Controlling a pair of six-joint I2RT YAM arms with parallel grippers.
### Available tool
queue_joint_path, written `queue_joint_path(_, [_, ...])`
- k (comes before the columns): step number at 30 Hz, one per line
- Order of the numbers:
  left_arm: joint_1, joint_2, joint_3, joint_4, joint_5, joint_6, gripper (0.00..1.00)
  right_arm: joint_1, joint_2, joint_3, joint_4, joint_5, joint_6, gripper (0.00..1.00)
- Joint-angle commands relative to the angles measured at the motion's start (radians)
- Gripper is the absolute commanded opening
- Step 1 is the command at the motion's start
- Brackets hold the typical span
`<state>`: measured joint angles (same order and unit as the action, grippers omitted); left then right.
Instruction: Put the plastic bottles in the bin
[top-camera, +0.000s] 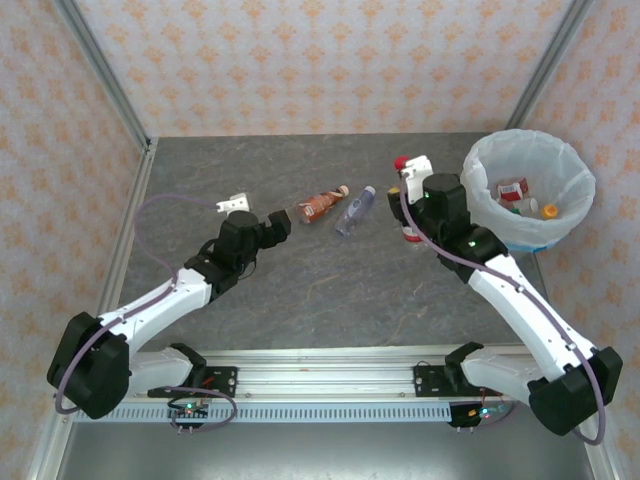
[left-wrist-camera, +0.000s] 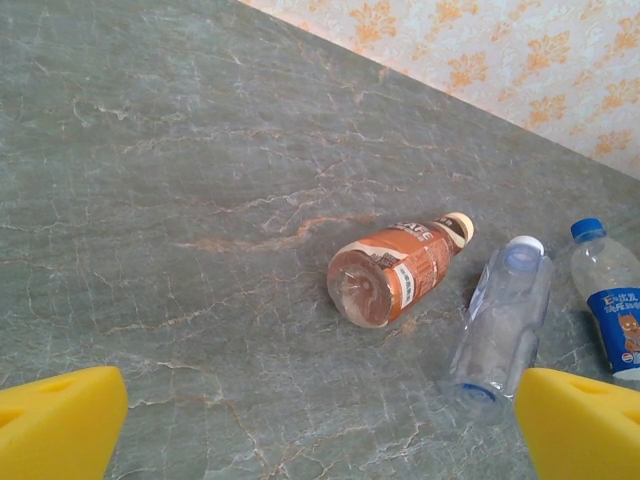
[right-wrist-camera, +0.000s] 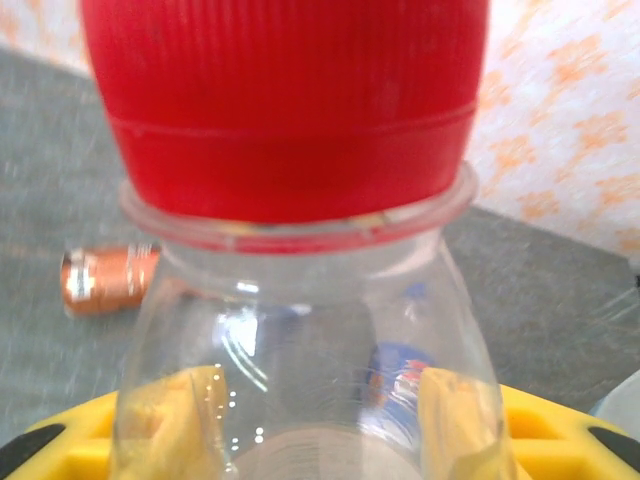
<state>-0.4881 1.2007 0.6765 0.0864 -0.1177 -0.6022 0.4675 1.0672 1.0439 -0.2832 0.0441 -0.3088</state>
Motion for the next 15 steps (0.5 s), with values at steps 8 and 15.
queue_joint_path(8, [0.010,0.035,0.051,0.002,0.018,-0.001,1.00,-0.033,-0.124,-0.051,0.335,0.137,0.190,0.48])
queue_joint_path(15, [0.010,0.052,0.059,0.002,0.022,-0.005,1.00,-0.078,-0.142,-0.038,0.456,0.190,0.127,0.49])
